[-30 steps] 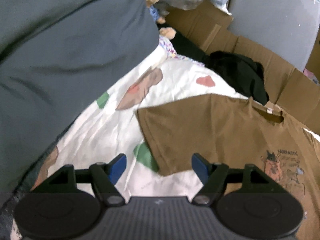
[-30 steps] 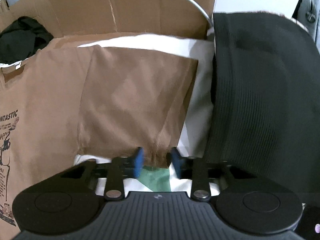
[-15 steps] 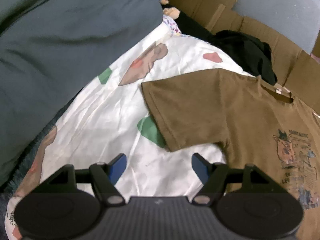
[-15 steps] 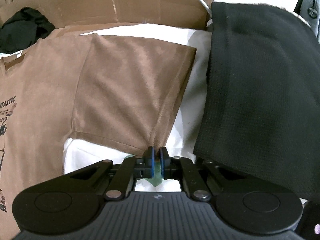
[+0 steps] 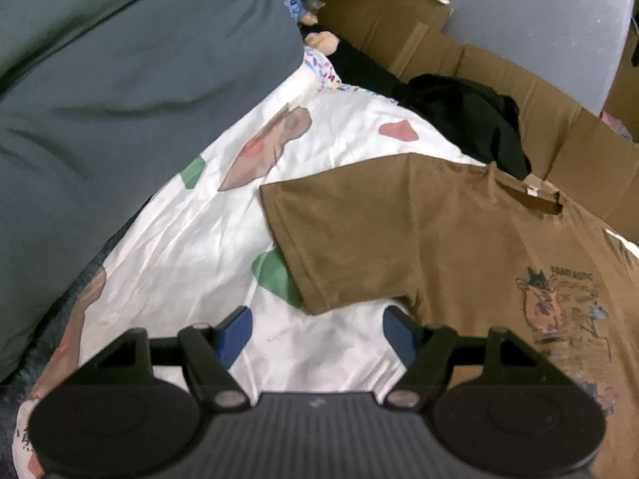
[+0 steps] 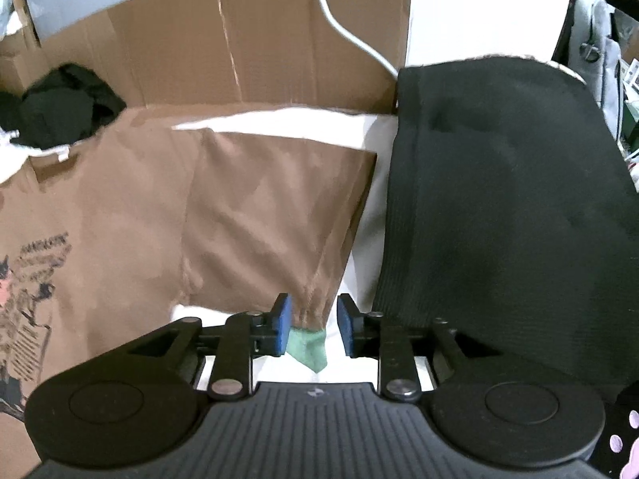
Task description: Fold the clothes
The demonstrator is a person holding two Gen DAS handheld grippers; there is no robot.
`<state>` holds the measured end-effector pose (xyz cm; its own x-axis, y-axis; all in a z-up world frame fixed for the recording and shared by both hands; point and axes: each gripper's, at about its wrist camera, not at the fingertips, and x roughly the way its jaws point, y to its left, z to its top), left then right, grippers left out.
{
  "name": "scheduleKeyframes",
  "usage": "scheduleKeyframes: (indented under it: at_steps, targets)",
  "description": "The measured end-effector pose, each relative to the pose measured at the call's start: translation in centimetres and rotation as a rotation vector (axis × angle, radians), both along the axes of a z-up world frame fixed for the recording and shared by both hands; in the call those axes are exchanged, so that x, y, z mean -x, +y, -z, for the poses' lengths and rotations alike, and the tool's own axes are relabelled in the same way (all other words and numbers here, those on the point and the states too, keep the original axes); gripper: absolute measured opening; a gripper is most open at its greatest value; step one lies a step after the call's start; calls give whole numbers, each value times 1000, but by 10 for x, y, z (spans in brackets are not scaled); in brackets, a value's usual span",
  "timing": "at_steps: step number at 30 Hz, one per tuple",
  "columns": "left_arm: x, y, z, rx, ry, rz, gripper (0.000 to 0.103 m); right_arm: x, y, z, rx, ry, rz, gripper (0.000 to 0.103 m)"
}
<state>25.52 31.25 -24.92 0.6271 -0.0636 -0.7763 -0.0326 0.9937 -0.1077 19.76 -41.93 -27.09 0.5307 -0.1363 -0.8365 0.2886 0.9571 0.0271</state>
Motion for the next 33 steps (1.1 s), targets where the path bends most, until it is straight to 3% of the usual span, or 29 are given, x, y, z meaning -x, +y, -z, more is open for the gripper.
scheduleKeyframes:
  at_steps: [8, 16, 20, 26, 33]
  targets:
    - [-2, 10, -24, 4, -20, 6, 75, 4, 11, -20, -4, -68, -8, 38]
    - [-5, 14, -22, 28, -28, 16, 75, 1, 42, -25, 3, -98, -76, 38]
    - [-10, 16, -16, 13, -45, -9, 75, -9, 61, -26, 16, -103, -134, 39]
    - [-17, 29, 4, 97, -30, -50, 75, -24, 86, -27, 46, -120, -173, 39]
    - [-22, 40, 24, 124, -10, -102, 73, -46, 119, -16, -44, -145, -247, 39]
